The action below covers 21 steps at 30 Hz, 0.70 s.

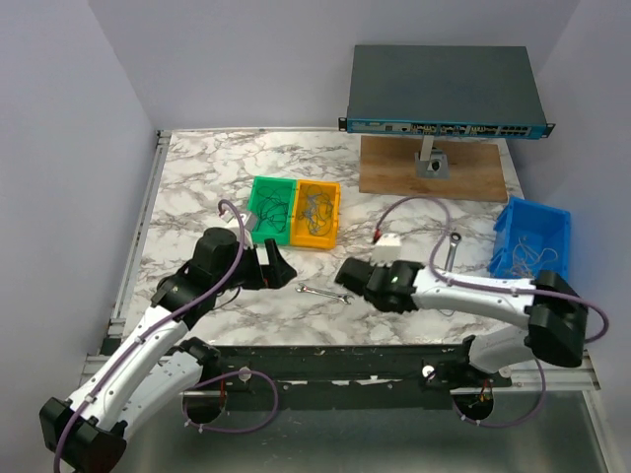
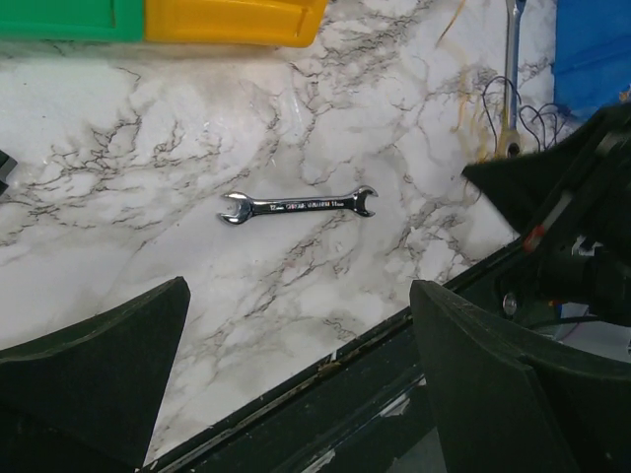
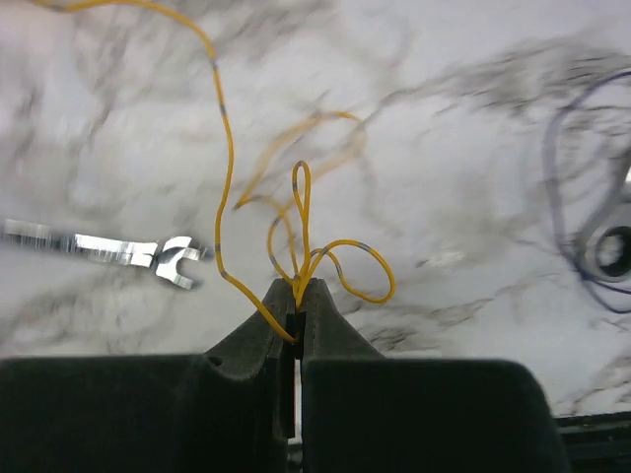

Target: Untangle the cables

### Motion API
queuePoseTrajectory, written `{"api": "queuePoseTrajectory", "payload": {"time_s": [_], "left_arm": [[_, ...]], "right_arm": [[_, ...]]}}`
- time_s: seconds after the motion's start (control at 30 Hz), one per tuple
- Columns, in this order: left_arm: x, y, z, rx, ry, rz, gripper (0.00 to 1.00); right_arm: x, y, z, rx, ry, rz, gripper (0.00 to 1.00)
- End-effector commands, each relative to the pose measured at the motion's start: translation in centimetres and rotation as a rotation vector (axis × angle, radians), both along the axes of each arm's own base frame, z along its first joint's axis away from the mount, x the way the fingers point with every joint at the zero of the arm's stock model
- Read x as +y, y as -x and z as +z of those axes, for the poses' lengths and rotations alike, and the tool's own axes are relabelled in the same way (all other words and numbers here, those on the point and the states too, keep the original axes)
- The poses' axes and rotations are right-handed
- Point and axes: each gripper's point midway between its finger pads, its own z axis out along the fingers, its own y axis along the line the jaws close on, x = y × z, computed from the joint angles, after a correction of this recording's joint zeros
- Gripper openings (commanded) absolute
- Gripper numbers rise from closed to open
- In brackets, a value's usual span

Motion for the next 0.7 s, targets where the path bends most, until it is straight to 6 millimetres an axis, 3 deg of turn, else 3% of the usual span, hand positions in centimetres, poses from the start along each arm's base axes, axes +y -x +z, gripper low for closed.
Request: {"api": "queuePoseTrajectory", "payload": {"time_s": [0.0, 0.2, 0.33, 0.4, 0.53, 0.67], "left_arm": [[-0.4, 0.7, 2.2, -0.026, 0.007, -0.074, 0.97], [-0.6, 0.8, 2.7, -0.034, -0.006, -0.104, 0.97], [-1.2, 0.9, 2.3, -0.009, 0.006, -0.136, 0.96], [-1.5, 1.0, 2.1, 0.008, 0.011, -0.152, 0.95], [-2.1, 1.2, 1.7, 0.037, 0.019, -0.182, 0.94], [-2.1, 1.4, 1.9, 0.043, 0.004, -0.200, 0.95]], "right_arm": [[-9.4, -5.0, 5.2, -0.195, 0.017, -0.424, 0.01], [-20.6, -10.0, 7.9, -0.242, 0.046, -0.804, 0.01], [-28.6, -11.9, 10.4, -0.289, 0.124, -1.047, 0.01], [-31.7, -12.3, 11.1, -0.295, 0.167, -1.159, 0.01], [-34.7, -13.6, 11.2, -0.291, 0.217, -1.282, 0.01], [-38.1, -15.1, 9.2, -0.243, 0.188, -1.324, 0.01]]}}
